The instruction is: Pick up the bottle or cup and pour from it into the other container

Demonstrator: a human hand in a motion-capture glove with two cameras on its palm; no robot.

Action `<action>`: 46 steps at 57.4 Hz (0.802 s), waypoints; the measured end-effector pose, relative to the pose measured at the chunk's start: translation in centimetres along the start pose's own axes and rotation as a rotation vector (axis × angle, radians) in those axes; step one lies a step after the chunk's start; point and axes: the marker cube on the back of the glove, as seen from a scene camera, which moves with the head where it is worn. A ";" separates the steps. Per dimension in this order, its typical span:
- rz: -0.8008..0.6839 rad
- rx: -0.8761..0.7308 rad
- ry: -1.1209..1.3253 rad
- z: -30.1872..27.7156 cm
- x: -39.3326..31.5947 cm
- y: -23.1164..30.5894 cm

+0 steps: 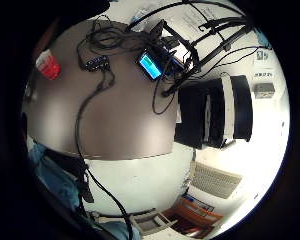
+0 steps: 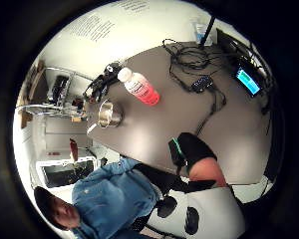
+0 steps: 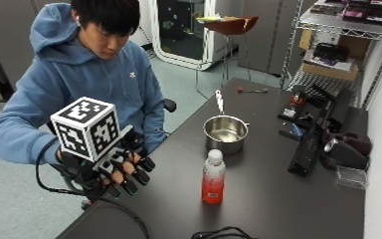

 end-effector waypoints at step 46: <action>-0.228 0.048 -0.307 4.7 -3.4 -10.6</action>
